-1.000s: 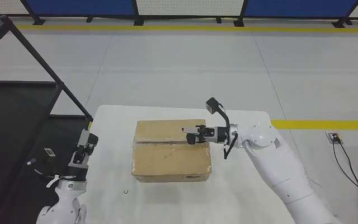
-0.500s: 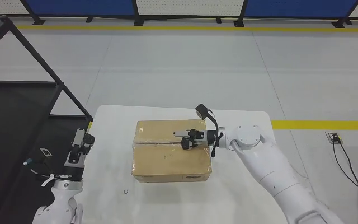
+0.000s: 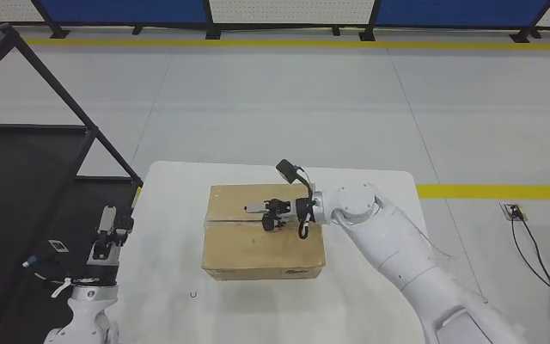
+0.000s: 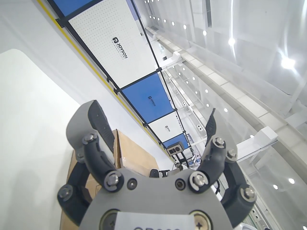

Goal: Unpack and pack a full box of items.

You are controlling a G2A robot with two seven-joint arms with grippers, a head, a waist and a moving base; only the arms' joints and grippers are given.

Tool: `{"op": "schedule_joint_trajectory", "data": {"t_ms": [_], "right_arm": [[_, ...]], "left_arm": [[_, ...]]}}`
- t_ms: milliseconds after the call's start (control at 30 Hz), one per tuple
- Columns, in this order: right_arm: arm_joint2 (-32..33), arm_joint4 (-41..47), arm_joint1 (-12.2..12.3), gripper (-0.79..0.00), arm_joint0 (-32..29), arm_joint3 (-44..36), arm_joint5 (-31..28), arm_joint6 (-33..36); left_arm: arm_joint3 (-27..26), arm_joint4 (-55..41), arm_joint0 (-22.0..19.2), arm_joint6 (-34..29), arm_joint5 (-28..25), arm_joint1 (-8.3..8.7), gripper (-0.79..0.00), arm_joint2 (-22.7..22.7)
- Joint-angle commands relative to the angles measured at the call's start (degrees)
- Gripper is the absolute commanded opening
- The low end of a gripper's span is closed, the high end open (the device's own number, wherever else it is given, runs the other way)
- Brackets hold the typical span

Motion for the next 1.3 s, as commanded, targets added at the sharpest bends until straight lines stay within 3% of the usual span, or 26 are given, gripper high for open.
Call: {"op": "schedule_joint_trajectory", "data": {"t_ms": [0, 367, 867, 1133, 1267], "right_arm": [[-1.1, 0.2, -1.1, 0.000, 0.9, 1.1, -0.2, -0.3], [-6.6, 0.4, -8.1, 0.000, 4.7, 7.9, 0.5, -4.0], [-9.4, 3.1, -17.5, 0.000, 8.3, 17.9, -2.9, -8.6], [-9.9, 1.8, -21.1, 0.000, 9.5, 22.7, -4.2, -13.0], [-9.7, 1.7, -22.2, 0.000, 9.8, 24.3, -3.7, -11.7]], "left_arm": [[0.1, -0.2, 0.4, 0.1, -0.2, 0.01, 0.000, -0.2], [2.2, -0.4, 1.7, -0.5, -1.3, 0.05, 0.000, -0.1], [5.0, -1.9, 2.4, -1.3, -2.7, 0.24, 0.000, -1.1], [6.3, -1.5, 1.8, -2.4, -2.7, 0.40, 0.000, -1.0], [6.9, -1.2, 1.1, -2.8, -2.7, 0.49, 0.000, -0.8]]}}
